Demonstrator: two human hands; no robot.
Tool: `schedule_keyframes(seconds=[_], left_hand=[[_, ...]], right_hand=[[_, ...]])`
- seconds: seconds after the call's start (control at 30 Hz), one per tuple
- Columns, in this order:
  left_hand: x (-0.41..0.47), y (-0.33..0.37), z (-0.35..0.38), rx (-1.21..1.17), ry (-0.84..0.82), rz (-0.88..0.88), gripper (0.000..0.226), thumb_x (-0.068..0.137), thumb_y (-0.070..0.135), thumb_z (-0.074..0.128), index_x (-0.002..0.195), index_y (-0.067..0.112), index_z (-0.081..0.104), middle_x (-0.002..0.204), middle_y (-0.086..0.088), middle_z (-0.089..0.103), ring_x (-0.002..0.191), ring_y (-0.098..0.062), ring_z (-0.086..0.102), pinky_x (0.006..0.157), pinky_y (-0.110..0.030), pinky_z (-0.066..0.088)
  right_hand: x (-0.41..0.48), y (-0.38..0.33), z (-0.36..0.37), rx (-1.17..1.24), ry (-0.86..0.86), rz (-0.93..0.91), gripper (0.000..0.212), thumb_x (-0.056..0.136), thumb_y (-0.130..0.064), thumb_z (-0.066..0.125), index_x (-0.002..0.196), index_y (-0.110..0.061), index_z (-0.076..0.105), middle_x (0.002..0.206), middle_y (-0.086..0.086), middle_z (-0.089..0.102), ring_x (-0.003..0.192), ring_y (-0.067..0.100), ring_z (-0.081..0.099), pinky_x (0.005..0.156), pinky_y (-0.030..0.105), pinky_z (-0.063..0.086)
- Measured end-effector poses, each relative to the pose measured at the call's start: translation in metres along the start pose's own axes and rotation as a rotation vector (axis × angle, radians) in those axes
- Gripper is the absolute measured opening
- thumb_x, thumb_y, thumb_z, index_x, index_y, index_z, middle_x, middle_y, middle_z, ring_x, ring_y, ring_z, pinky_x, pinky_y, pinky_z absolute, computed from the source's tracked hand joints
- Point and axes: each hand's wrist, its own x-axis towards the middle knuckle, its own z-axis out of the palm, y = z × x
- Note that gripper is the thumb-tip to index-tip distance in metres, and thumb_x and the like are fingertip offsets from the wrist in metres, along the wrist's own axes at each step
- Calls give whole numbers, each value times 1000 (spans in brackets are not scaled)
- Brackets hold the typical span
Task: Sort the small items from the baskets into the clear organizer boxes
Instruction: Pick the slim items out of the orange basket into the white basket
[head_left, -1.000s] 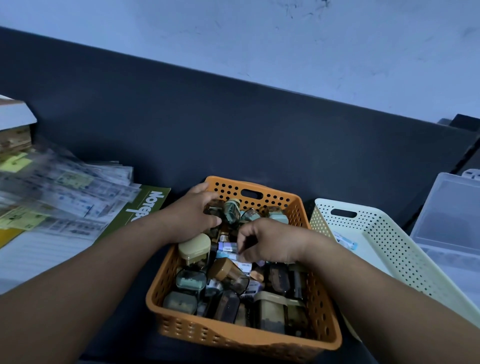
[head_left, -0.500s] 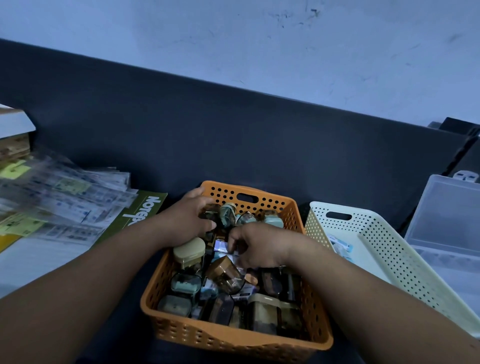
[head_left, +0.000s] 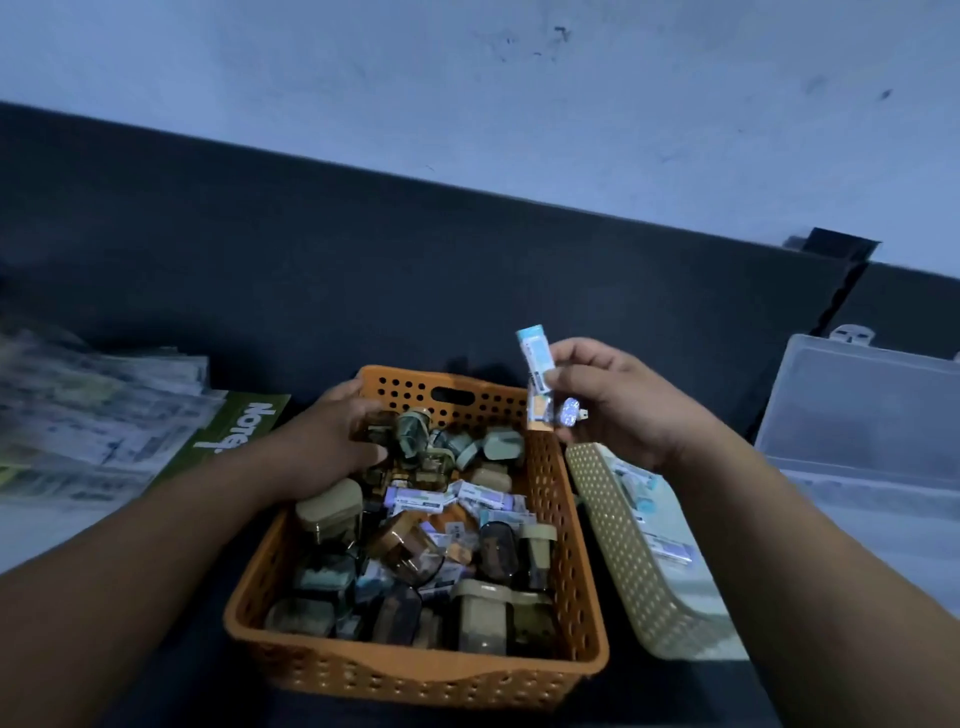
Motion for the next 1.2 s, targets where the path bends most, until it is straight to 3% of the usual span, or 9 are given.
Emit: schedule_keyframes(seconds=[0.23, 0.4, 0.47, 0.53, 0.63, 0.73, 0.83, 0.93, 1.2], left_hand=[[2, 2, 1, 31, 5, -3, 61, 87, 23, 66, 142, 22, 40, 160, 4, 7, 144, -16, 15, 110, -23, 16], [0, 7, 2, 17, 2, -17, 62, 88, 23, 65, 144, 21, 39, 160, 4, 5, 144, -15, 14, 110, -25, 17], [-1, 8, 3, 2, -3, -18, 63, 88, 24, 65, 145, 21, 38, 160, 5, 5, 145, -15, 14, 110, -26, 18], [-3, 9, 2, -8, -6, -25, 63, 89, 24, 65, 145, 22, 36, 160, 6, 4, 145, -16, 14, 110, -26, 19], [-4, 9, 1, -23, -7, -28, 63, 90, 24, 64, 146, 23, 36, 160, 8, 3, 144, -15, 16, 106, -23, 21], [-4, 8, 1, -53, -7, -36, 62, 90, 23, 63, 146, 24, 36, 159, 10, 2, 143, -14, 18, 103, -21, 21], [-4, 7, 3, -86, -1, -37, 62, 90, 22, 64, 146, 23, 36, 159, 11, 2, 143, -12, 18, 105, -22, 22], [-5, 6, 3, -58, -2, -27, 63, 90, 24, 62, 147, 24, 34, 159, 13, 1, 144, -12, 15, 106, -21, 19], [-5, 3, 3, -67, -7, -30, 63, 91, 25, 61, 147, 25, 32, 159, 15, -1, 145, -11, 14, 113, -27, 17]], right_hand=[[-24, 24, -54, -166, 303, 96, 9, 92, -9, 58, 92, -17, 62, 69, 6, 62, 62, 16, 57, 61, 29, 46], [-27, 56, -64, -449, 411, 245, 22, 90, -18, 64, 112, -19, 64, 99, 5, 66, 70, 16, 60, 62, 31, 55], [-26, 56, -59, -674, 440, 168, 29, 88, -24, 66, 117, -20, 64, 110, 0, 65, 83, 16, 64, 77, 36, 57], [-23, 44, -41, -785, 470, 13, 28, 88, -24, 66, 116, -20, 64, 108, -6, 64, 93, 15, 63, 85, 31, 50], [-19, 20, 4, -722, 294, -156, 17, 88, -20, 68, 105, -23, 64, 96, -6, 65, 86, 10, 62, 78, 25, 49], [-15, 9, 49, -703, -81, -98, 15, 89, -21, 67, 104, -23, 66, 94, -8, 66, 87, 8, 63, 78, 20, 50], [-2, 16, 79, -926, -338, -17, 18, 91, -22, 64, 107, -27, 67, 98, -12, 65, 88, 7, 61, 86, 26, 50], [13, 27, 95, -1113, -389, 18, 21, 91, -19, 62, 111, -24, 68, 107, -4, 68, 93, 13, 62, 90, 34, 52], [27, 37, 106, -1278, -449, 77, 26, 86, -19, 67, 112, -19, 66, 105, 1, 66, 95, 20, 62, 87, 38, 53]])
